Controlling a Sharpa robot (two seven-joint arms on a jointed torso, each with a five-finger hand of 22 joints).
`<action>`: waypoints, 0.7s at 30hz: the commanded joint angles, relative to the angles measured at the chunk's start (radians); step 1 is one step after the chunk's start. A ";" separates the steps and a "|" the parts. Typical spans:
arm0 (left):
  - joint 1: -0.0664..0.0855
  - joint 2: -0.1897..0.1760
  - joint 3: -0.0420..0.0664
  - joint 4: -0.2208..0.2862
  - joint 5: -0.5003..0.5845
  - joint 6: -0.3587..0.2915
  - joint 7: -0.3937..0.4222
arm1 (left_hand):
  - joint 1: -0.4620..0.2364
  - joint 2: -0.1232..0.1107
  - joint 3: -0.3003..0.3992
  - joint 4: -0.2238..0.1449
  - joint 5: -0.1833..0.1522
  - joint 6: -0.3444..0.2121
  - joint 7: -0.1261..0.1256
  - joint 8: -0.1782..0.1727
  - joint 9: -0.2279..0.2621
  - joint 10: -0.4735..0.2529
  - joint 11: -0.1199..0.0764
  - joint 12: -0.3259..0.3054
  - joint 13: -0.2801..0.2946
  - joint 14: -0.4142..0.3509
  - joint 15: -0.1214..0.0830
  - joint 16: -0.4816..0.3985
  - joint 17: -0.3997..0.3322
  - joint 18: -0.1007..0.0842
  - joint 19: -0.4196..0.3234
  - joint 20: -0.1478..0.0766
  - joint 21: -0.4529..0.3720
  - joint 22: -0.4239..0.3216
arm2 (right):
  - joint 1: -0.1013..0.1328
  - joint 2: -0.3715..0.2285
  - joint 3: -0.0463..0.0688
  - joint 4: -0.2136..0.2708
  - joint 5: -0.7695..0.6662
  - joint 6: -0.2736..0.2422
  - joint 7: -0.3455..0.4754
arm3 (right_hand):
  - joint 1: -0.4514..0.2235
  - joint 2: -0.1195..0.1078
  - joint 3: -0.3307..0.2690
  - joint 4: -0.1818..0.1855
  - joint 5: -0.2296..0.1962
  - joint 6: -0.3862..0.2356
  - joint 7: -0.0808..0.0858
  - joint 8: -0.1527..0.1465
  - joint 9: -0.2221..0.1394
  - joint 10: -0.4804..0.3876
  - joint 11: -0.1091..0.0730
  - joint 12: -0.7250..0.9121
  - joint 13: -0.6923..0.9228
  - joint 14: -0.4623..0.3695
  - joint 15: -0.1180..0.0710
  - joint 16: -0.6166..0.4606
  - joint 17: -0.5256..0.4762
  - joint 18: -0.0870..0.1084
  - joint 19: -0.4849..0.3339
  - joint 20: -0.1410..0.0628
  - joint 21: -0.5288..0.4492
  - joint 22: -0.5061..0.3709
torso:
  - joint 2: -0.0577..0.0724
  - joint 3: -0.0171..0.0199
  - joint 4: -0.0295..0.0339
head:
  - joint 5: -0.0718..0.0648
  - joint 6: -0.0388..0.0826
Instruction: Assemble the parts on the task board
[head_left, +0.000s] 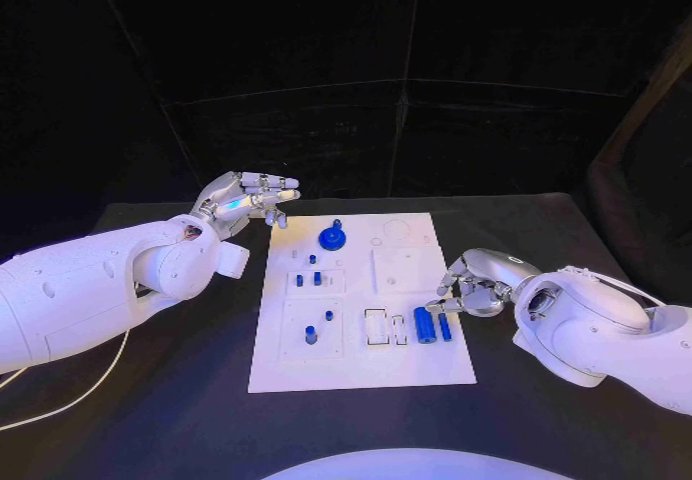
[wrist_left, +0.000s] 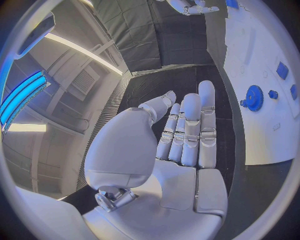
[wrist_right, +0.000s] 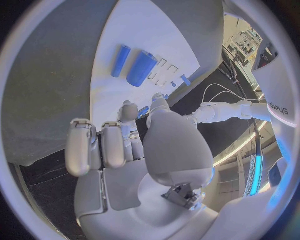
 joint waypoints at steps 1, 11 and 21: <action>0.002 -0.001 0.001 0.003 0.004 0.012 0.004 | 0.006 0.001 -0.001 -0.005 0.001 -0.001 0.004 0.003 -0.001 -0.005 0.000 0.005 -0.001 -0.009 -0.001 -0.003 -0.001 0.014 -0.006 0.001 -0.007 -0.001 | -0.001 0.011 0.000 -0.006 -0.036 0.062 -0.069 | -0.014 -0.002 -0.007 -0.001 0.001 -0.008 -0.002 0.010 0.003 0.001 -0.001 0.025 0.032 0.042 -0.004 0.008 0.006 -0.019 0.007 0.005 0.008 0.057 | -0.001 0.0004 0.0022 | -0.002 -0.002; 0.002 -0.003 0.000 0.002 0.004 0.012 0.003 | 0.006 0.001 -0.001 -0.005 0.001 -0.001 0.004 0.003 -0.001 -0.005 0.000 0.005 -0.001 -0.009 -0.001 -0.003 -0.001 0.014 -0.006 0.001 -0.007 -0.001 | -0.014 0.051 -0.001 -0.024 -0.076 0.123 -0.078 | -0.019 0.002 -0.013 -0.001 0.005 -0.003 -0.007 0.032 0.020 0.030 -0.006 0.131 0.161 0.053 -0.006 0.047 0.081 -0.026 0.025 0.003 0.025 0.088 | 0.000 0.0005 -0.0001 | 0.001 -0.004; 0.002 -0.004 0.000 0.002 0.004 0.014 0.002 | 0.006 0.001 -0.001 -0.005 0.001 -0.001 0.004 0.003 -0.001 -0.005 0.000 0.005 -0.001 -0.009 -0.001 -0.003 -0.001 0.014 -0.006 0.001 -0.007 -0.001 | -0.023 0.082 -0.002 -0.042 -0.097 0.160 -0.080 | -0.021 0.007 -0.014 -0.002 0.017 0.003 -0.010 0.043 0.032 0.039 -0.008 0.167 0.209 0.058 -0.008 0.065 0.115 -0.030 0.034 0.002 0.034 0.103 | 0.000 0.0000 0.0017 | 0.001 -0.008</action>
